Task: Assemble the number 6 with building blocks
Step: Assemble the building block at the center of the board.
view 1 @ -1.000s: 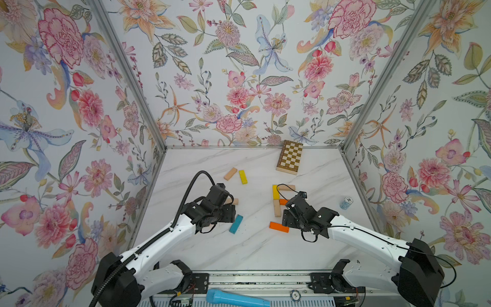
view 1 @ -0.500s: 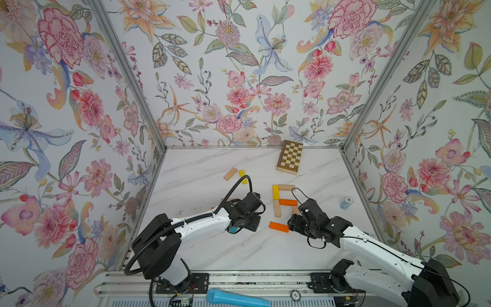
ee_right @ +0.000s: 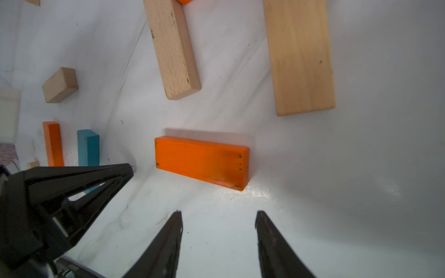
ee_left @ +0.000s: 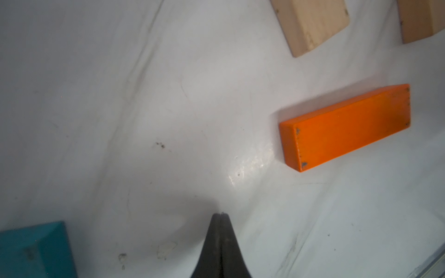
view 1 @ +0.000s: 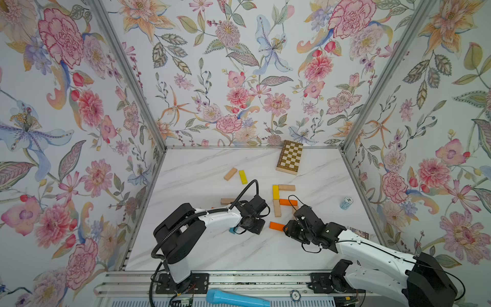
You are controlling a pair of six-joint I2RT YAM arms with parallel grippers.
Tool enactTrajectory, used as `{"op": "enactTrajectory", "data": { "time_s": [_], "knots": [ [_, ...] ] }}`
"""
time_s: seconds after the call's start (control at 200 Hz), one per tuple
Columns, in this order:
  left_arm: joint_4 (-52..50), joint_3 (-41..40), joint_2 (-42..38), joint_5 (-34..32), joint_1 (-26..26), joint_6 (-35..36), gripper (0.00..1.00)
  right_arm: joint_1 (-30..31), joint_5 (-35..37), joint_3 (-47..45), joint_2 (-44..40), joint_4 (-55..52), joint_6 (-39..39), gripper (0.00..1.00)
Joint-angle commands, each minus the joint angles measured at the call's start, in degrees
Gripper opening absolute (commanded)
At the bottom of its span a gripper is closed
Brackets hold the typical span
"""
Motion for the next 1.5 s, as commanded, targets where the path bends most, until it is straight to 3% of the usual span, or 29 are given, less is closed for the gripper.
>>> {"op": "enactTrajectory", "data": {
  "time_s": [0.0, 0.47, 0.811, 1.491],
  "knots": [
    [1.5, 3.0, 2.2, 2.6, -0.4, 1.0, 0.0, -1.1, -1.7, -0.9, 1.8, 2.2, 0.5, 0.48],
    [0.9, 8.2, 7.4, 6.3, -0.4, 2.2, 0.0, -3.7, -4.4, 0.2, 9.7, 6.9, -1.1, 0.41],
    [0.7, 10.0, 8.7, 7.4, -0.5, 2.2, 0.0, -7.1, -5.4, 1.1, 10.1, 7.0, -3.5, 0.4],
    [0.0, 11.7, 9.7, 7.7, -0.4, 2.3, 0.0, -7.7, -6.0, 6.5, 14.0, 7.0, -5.6, 0.39]
  ]
}}
